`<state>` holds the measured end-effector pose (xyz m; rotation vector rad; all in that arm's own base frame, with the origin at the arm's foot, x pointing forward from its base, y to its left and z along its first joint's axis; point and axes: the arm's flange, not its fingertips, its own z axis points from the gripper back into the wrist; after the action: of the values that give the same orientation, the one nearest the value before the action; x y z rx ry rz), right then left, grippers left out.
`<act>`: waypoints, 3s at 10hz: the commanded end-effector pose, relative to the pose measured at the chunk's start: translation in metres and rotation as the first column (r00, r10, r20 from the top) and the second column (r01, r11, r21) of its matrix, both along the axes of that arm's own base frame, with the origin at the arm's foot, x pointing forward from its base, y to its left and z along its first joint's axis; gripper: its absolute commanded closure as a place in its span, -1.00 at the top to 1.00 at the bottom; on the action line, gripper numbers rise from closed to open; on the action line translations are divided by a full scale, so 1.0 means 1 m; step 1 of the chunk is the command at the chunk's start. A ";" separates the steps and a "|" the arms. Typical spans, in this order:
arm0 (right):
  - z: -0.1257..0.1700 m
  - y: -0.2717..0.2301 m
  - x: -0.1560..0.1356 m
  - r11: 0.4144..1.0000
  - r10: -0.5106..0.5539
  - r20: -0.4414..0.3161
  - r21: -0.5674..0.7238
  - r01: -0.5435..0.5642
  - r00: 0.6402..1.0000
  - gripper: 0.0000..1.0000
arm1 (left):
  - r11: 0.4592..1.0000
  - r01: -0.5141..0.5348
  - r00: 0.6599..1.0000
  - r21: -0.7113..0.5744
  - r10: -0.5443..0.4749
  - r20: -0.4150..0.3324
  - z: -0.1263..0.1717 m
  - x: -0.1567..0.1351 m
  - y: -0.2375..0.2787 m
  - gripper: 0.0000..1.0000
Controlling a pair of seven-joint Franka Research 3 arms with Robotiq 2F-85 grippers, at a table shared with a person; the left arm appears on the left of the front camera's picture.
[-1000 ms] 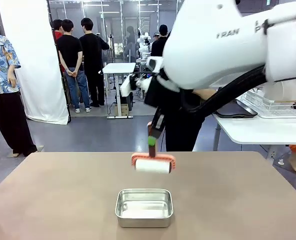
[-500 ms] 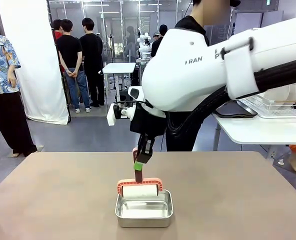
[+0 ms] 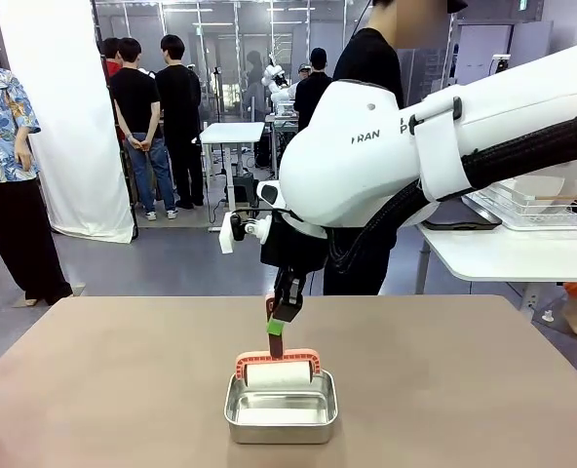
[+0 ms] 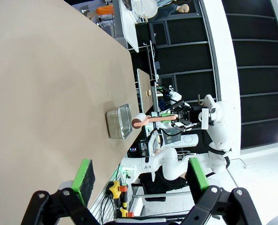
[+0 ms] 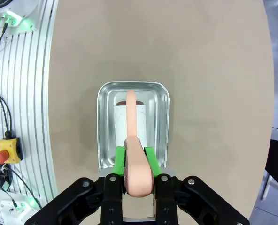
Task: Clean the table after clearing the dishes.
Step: Place the Lint Roller back on top of the Airtight Container.
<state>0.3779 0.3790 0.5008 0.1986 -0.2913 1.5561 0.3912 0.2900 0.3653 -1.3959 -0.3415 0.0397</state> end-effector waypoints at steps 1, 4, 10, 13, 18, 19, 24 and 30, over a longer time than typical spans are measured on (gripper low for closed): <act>0.003 0.002 -0.005 1.000 0.009 0.003 0.002 -0.009 1.000 -0.58 | 1.000 -0.006 1.000 -0.002 0.006 0.001 0.000 -0.003 0.000 1.00; 0.003 0.002 -0.005 1.000 0.009 0.003 0.002 -0.009 1.000 -0.58 | 1.000 -0.006 1.000 -0.002 0.006 0.001 0.000 -0.003 0.000 1.00; -0.018 0.000 0.000 1.000 -0.014 -0.028 0.002 0.014 1.000 -0.58 | 1.000 -0.006 1.000 -0.002 0.006 0.001 0.000 -0.003 0.000 1.00; -0.042 -0.003 0.006 0.999 -0.029 -0.068 0.010 0.030 0.997 -0.58 | 1.000 -0.006 1.000 -0.002 0.006 0.001 0.000 -0.003 0.000 1.00; -0.058 -0.009 0.026 0.999 -0.034 -0.050 0.038 0.036 0.998 -0.58 | 1.000 -0.006 1.000 -0.002 0.006 0.001 0.000 -0.003 0.000 1.00; -0.059 -0.011 0.037 0.998 -0.033 -0.057 0.048 0.035 0.998 -0.58 | 1.000 -0.006 1.000 -0.002 0.006 0.001 0.000 -0.003 0.000 1.00; -0.075 -0.016 0.064 0.997 -0.010 -0.093 0.074 0.017 0.996 -0.58 | 1.000 -0.006 1.000 -0.002 0.006 0.001 0.000 -0.003 0.000 1.00; -0.100 -0.011 0.083 0.998 0.025 -0.111 0.052 -0.019 0.993 -0.58 | 1.000 -0.006 1.000 -0.002 0.006 0.001 0.000 -0.003 0.000 1.00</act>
<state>0.4562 0.3681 0.4110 0.3319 -0.2315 1.5126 0.3912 0.2900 0.3653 -1.3959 -0.3415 0.0398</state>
